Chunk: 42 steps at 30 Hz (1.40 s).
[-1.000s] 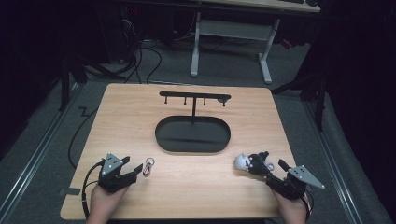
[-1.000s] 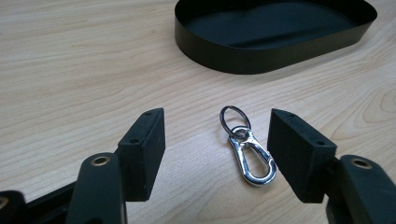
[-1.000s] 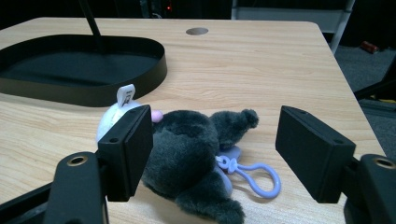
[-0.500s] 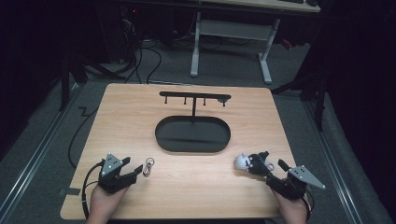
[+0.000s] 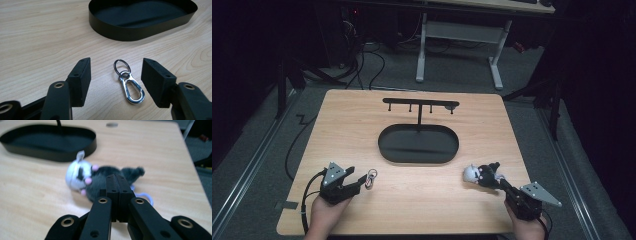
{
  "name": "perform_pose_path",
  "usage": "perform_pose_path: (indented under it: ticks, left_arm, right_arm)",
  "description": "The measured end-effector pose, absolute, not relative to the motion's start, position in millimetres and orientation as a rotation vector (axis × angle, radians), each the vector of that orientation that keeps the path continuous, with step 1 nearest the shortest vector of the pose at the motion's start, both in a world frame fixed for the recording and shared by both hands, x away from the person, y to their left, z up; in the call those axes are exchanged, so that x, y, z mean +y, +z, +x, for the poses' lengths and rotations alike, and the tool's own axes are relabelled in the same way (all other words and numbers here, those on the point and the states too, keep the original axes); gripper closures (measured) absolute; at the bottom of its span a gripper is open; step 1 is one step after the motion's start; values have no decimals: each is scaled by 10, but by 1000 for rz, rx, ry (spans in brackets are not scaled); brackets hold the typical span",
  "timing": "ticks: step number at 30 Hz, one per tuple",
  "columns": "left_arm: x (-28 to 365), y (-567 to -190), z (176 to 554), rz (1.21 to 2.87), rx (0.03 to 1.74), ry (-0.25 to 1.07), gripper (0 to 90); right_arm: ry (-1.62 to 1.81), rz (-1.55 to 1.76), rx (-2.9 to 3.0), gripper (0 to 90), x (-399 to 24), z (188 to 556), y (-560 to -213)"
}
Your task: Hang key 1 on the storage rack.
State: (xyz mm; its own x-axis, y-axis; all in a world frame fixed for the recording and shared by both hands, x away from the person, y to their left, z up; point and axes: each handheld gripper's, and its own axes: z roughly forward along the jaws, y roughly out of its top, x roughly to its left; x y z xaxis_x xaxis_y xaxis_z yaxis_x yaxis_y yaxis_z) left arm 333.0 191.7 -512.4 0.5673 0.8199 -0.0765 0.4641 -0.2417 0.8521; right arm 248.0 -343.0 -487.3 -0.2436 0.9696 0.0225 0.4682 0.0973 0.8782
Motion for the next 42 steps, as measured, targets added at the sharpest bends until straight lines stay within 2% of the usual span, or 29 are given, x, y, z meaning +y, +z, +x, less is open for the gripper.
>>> perform_pose_path:
  ticks: [16,31,42]
  left_arm:
    - [2078,-5130,3213,1867,1081,512,412]
    - [2314,-5140,2960,1841,1150,551,412]
    - [2427,-5145,2849,1822,1178,551,414]
  right_arm:
    - [924,1545,1928,900,-3439,2796,-5136]
    - [799,1461,1976,894,-3308,3408,-5173]
    - [887,1348,2063,876,-3184,3571,-5164]
